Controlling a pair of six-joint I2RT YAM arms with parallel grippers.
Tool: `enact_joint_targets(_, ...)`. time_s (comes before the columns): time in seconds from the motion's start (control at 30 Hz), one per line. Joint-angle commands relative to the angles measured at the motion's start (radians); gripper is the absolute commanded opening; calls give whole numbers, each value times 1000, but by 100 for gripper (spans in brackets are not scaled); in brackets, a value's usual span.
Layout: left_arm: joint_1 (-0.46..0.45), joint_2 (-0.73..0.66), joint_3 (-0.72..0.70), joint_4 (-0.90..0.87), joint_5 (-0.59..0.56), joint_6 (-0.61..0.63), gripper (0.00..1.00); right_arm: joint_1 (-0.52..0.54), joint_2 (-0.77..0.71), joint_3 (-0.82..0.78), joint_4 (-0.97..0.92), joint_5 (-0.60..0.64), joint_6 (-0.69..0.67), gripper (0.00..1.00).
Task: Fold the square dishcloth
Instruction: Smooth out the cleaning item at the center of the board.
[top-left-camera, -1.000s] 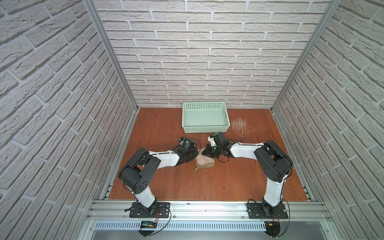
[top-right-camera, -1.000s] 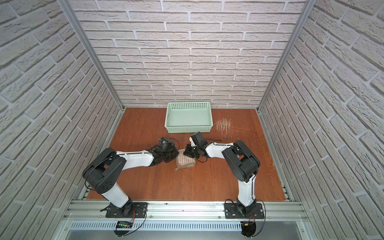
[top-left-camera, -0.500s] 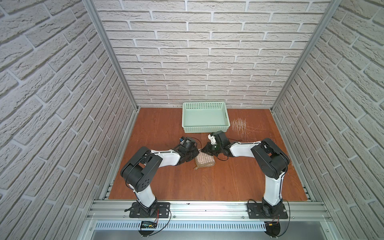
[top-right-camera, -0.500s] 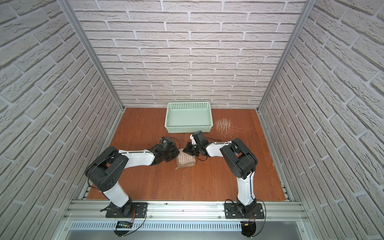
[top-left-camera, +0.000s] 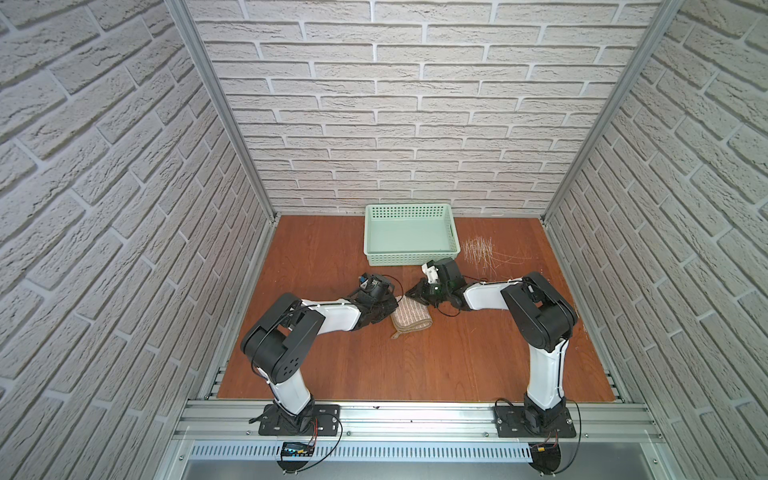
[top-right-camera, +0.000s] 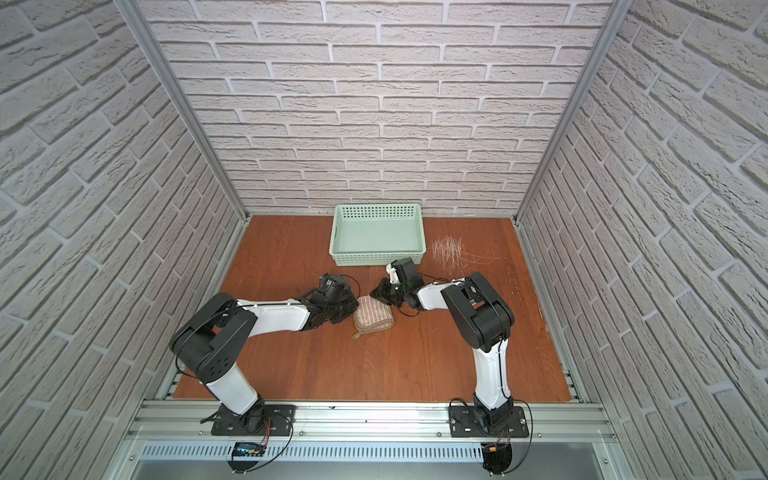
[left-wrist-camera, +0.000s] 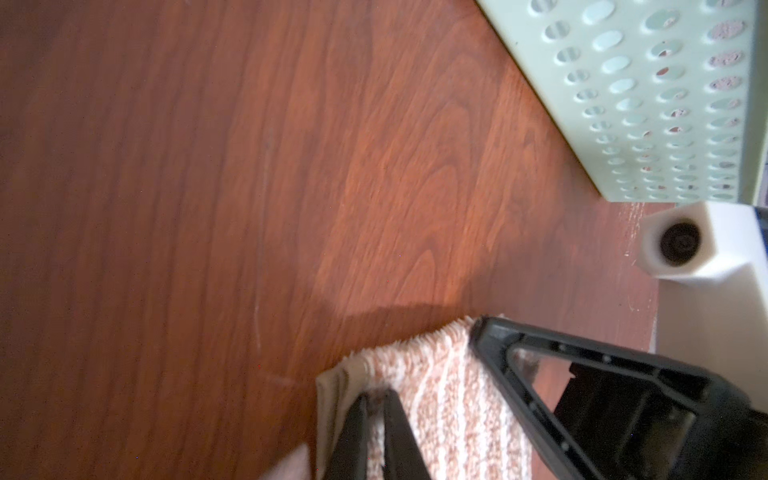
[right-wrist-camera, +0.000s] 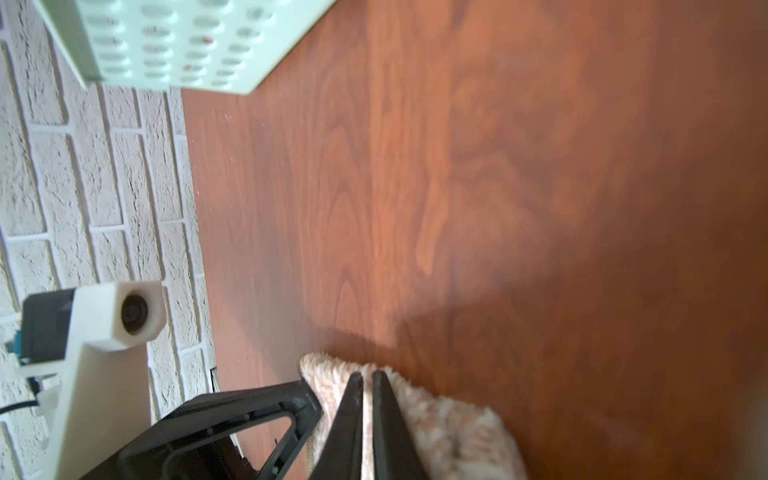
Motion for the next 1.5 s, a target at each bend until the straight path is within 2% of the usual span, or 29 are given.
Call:
enact_joint_targets(0.0, 10, 20, 7, -41, -21, 16, 12, -9, -48, -35, 30, -13, 20, 10)
enact_joint_targets(0.27, 14, 14, 7, -53, -32, 19, 12, -1, -131, -144, 75, -53, 83, 11)
enact_joint_targets(0.63, 17, 13, 12, -65, -37, 21, 12, 21, -210, -232, 68, -75, 87, 11)
enact_joint_targets(1.23, 37, -2, 25, -103, -58, 52, 12, 51, -138, -338, 238, -126, 139, 13)
enact_joint_targets(1.47, 14, -71, 53, -154, -79, 108, 16, 66, -269, -295, 64, -94, 68, 15)
